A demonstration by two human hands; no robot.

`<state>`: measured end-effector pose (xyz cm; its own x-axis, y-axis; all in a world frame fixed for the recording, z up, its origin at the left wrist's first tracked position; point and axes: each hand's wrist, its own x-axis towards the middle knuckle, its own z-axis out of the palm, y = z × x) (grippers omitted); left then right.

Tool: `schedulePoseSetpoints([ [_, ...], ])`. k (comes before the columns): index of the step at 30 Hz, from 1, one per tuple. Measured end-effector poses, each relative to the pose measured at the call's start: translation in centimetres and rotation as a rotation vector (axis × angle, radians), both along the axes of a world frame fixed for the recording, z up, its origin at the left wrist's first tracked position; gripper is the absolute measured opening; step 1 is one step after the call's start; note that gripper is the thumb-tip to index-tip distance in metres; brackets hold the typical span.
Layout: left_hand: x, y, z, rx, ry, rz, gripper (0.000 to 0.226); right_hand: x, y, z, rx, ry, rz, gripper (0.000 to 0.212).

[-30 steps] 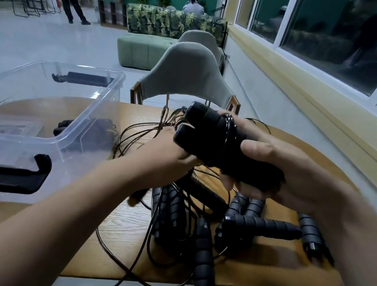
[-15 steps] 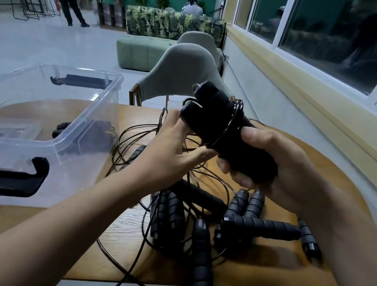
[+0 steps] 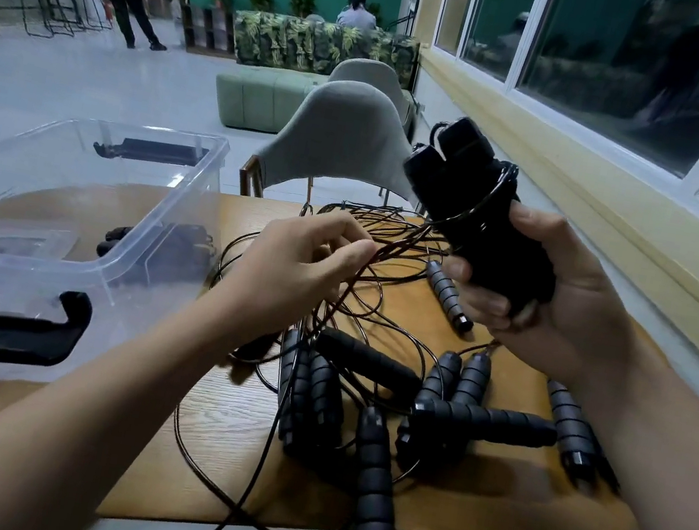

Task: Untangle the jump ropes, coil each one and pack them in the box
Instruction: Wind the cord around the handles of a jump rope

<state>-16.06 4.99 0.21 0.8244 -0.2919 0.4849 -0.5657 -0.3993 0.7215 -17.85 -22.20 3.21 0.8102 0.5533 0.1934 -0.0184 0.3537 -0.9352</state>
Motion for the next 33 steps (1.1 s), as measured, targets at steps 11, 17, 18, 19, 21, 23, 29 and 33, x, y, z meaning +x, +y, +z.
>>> schedulePoseSetpoints([
  [11, -0.8, 0.9, 1.7, -0.014, 0.172, -0.092, 0.030, 0.5, -1.4, -0.1, 0.124, 0.060, 0.136, 0.046],
  [17, -1.1, 0.8, 2.2, 0.007, 0.253, -0.153, 0.020, 0.4, -1.1, -0.1, 0.107, 0.043, 0.159, 0.046],
  [18, -1.2, 1.0, 2.3, 0.032, 0.241, -0.169, 0.024, 0.4, -1.1, -0.1, 0.110, 0.045, 0.148, 0.046],
  [19, -1.1, 1.1, 2.4, 0.092, 0.192, -0.157, 0.028, 0.4, -1.2, -0.1, 0.116, 0.046, 0.140, 0.046],
  [21, -0.8, 1.7, 2.1, 0.229, 0.066, -0.095, 0.031, 0.5, -1.3, 0.0, 0.138, 0.049, 0.130, 0.047],
  [23, -0.2, 2.1, 1.6, 0.252, 0.013, -0.041, 0.025, 0.6, -1.4, 0.1, 0.156, 0.055, 0.122, 0.047],
  [29, 0.8, 3.1, 2.3, -0.442, 0.378, -0.108, 0.007, 0.4, -1.7, 0.4, 0.053, -0.019, -0.047, 0.044],
  [33, 0.9, 3.4, 2.9, -0.834, 0.559, -0.314, 0.018, 0.3, -1.6, 0.2, -0.108, -0.082, -0.213, 0.048],
])
